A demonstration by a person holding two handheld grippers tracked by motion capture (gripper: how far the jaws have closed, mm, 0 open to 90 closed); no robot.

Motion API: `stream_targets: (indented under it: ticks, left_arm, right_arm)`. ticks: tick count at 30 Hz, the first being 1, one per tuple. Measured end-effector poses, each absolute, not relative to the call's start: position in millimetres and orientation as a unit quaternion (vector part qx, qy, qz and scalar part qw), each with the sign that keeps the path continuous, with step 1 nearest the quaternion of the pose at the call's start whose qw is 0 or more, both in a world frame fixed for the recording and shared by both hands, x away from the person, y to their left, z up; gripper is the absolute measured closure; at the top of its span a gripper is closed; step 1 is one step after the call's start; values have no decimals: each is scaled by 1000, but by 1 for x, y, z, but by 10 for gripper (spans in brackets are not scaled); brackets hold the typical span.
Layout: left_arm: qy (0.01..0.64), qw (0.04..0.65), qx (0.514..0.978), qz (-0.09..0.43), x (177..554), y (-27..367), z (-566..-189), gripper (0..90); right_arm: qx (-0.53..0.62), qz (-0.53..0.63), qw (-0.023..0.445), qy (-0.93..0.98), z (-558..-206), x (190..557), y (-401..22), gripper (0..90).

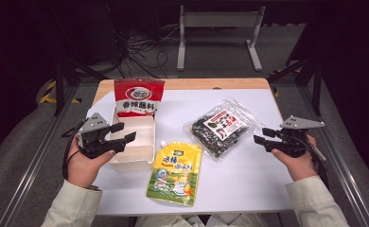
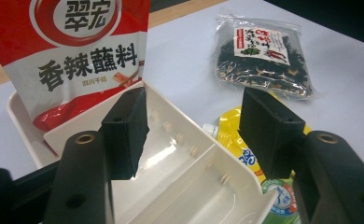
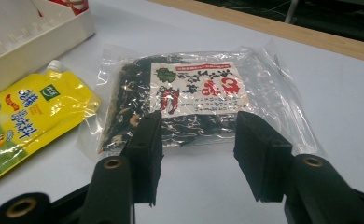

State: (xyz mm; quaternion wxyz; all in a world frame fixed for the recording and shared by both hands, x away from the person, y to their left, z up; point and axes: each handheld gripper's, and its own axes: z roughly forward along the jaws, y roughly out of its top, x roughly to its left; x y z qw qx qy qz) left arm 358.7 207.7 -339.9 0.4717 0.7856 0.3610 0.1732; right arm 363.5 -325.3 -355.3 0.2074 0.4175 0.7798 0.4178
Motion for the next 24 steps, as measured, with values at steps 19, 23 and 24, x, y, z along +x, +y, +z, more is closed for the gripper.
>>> stream_targets:
  ticks: [19,23,24]
  left_arm:
    - [382,462,784,162,333,221,-347,370]
    - [386,458,783,168,327,224,-349,370]
    - [386,459,781,171,325,225,-349,370]
  right_arm:
    - [481,404,191,754,-369,423,-329,271]
    - [494,396,188,751,-377,438,-327,244]
    - [494,396,188,751,-377,438,-327,244]
